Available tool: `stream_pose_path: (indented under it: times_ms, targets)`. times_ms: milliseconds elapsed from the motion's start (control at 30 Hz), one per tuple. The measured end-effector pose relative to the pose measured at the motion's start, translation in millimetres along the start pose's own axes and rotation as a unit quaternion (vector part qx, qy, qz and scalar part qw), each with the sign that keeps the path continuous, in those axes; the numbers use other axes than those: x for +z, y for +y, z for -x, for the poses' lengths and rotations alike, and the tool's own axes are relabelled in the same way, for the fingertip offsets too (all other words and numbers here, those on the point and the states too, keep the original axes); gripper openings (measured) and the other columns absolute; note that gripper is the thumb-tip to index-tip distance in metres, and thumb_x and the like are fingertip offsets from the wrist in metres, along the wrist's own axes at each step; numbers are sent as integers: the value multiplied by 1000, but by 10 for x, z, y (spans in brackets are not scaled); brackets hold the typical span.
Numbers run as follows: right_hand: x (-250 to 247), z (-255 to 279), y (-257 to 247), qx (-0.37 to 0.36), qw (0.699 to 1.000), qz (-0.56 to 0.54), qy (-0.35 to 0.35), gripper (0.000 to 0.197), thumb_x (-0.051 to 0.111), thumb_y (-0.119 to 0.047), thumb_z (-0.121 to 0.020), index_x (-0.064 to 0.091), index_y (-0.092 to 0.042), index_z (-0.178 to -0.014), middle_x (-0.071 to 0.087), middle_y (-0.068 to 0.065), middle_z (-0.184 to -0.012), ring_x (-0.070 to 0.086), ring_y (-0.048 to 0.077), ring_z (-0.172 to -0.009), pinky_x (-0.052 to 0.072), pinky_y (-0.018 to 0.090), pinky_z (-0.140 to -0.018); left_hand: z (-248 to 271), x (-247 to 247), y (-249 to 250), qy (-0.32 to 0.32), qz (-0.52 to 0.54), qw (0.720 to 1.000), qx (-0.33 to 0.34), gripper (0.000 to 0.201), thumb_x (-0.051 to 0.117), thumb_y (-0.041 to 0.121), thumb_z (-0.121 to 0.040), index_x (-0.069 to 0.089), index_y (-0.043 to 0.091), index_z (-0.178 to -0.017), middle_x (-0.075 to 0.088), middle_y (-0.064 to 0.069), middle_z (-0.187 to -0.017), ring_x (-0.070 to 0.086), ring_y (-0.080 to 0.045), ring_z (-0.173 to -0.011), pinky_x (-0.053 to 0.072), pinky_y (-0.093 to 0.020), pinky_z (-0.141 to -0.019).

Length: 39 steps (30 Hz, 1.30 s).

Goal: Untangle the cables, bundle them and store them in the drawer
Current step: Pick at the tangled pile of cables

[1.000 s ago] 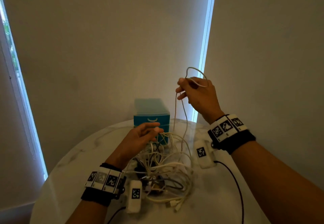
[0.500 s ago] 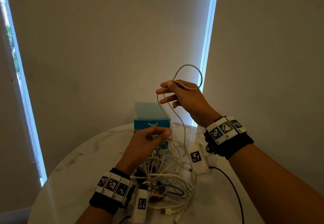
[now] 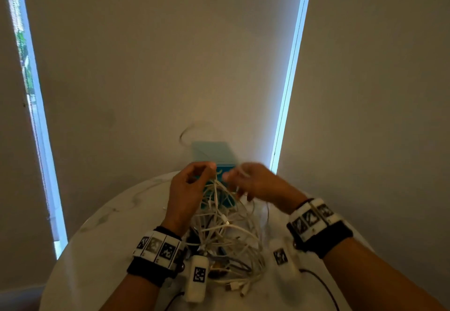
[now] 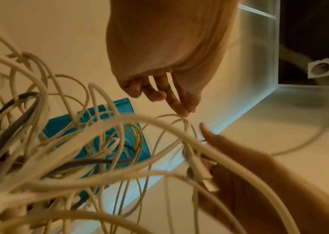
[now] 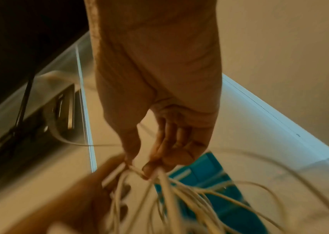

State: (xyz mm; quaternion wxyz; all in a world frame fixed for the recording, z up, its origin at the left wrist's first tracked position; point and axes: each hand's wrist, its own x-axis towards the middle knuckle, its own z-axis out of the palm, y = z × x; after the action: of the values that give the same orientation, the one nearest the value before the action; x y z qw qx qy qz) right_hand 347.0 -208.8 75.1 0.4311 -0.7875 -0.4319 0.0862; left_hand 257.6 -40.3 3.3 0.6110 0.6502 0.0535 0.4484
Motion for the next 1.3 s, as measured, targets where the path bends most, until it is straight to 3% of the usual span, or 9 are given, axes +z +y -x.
stream_pose_path:
  times_ms: [100, 267, 467, 700, 867, 967, 1067, 1167, 1300]
  targets:
    - [200, 68, 264, -11, 991, 119, -58, 35, 74, -51, -95, 77, -18, -86, 79, 2, -82, 70, 9, -68, 57, 25, -67, -68, -32, -33, 29, 8, 999, 33, 13, 74, 25, -100, 78, 12, -100, 80, 1, -90, 76, -11, -89, 58, -22, -78]
    - [23, 81, 276, 53, 959, 222, -170, 12, 74, -27, -99, 79, -17, -103, 82, -1, -98, 78, 15, -80, 53, 18, -61, -124, -154, 84, 81, 53, 993, 63, 15, 69, 25, -104, 74, 11, -107, 80, -6, -93, 63, -7, -69, 49, -21, -63]
    - [-35, 14, 61, 19, 996, -47, 76, 18, 58, -5, -101, 67, -13, -115, 80, 8, -100, 80, 27, -78, 57, 28, -55, -81, -75, 75, 43, 42, 996, 64, 13, 68, 24, -105, 72, 12, -108, 81, -6, -93, 56, -22, -63, 51, -27, -60]
    - [-189, -79, -94, 39, 927, -343, 149, 24, 58, -21, -103, 70, -8, -119, 82, 4, -110, 70, 29, -119, 54, 39, -91, -33, -193, 59, 26, 19, 997, 64, 15, 65, 25, -107, 70, 11, -108, 80, -6, -99, 61, -27, -69, 53, -27, -64]
    - [-473, -114, -203, 37, 878, -427, 215, 23, 60, -21, -108, 68, -6, -123, 77, 5, -93, 76, 20, -95, 62, 40, -92, -77, -258, -35, 76, 28, 996, -30, 18, 56, 23, -110, 66, 8, -110, 78, -5, -105, 68, -12, -76, 50, -32, -74]
    - [-478, -82, -246, 41, 916, -380, 120, 24, 49, -15, -112, 68, -8, -125, 61, 4, -80, 63, 16, -67, 58, 32, -69, -119, -294, -45, 82, 94, 989, -83, 19, 52, 20, -111, 58, 5, -120, 79, -5, -97, 75, -15, -81, 57, -32, -77]
    - [-391, -53, -227, 48, 961, -257, 92, 28, 45, -14, -114, 71, -11, -122, 53, 0, -73, 43, 9, -50, 39, 22, -47, -138, -327, -40, 41, 177, 974, -138, 13, 48, 13, -111, 53, 13, -123, 66, -4, -78, 56, -16, -55, 45, -27, -53]
    - [-295, -33, -196, 50, 975, -194, 93, 30, 45, -11, -112, 74, -13, -117, 52, 2, -73, 34, 7, -47, 28, 21, -45, -137, -343, 5, -20, 227, 953, -202, 24, 43, 15, -105, 63, 15, -117, 53, -1, -73, 32, -9, -46, 18, -24, -44]
    - [-60, 74, -250, 50, 997, -48, -29, 27, 50, -6, -107, 77, -9, -112, 56, -12, -59, 39, 2, -44, 30, 20, -47, -113, -309, 100, -101, 228, 936, -249, 59, 37, 51, -104, 77, 8, -112, 53, -2, -75, 25, -12, -51, 10, -29, -51]
